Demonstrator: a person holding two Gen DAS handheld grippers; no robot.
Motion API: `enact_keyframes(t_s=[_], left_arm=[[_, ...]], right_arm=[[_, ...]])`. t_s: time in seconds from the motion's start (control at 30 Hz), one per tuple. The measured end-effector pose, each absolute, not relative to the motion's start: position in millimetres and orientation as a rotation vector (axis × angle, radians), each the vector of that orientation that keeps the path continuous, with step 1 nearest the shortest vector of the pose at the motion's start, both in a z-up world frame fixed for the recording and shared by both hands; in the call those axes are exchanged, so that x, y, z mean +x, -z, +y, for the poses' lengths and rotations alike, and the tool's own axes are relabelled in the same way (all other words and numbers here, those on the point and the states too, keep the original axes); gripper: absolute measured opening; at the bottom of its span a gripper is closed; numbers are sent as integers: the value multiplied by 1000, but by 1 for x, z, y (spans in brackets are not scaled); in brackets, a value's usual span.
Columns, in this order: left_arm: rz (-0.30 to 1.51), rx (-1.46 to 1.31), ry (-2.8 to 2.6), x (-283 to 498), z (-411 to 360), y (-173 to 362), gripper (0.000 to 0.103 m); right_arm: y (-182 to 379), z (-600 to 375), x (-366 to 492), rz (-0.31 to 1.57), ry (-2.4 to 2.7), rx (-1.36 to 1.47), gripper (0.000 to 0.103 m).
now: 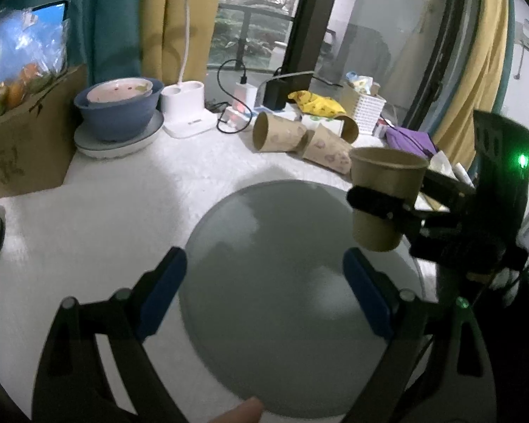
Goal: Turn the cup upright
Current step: 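Grasp the cup with the right gripper and rotate it rim up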
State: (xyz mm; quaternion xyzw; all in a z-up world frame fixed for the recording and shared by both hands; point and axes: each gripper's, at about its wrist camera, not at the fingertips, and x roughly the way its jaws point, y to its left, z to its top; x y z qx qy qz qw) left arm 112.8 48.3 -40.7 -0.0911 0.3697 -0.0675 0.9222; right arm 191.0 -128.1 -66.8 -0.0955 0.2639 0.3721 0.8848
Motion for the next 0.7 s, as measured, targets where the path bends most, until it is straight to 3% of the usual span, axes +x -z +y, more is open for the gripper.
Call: enact_keyframes(t_s=[0.7], left_arm=[[791,-247,119,145,72,63,91]], right_arm=[[107,-106,224,661,-737,-193,68]])
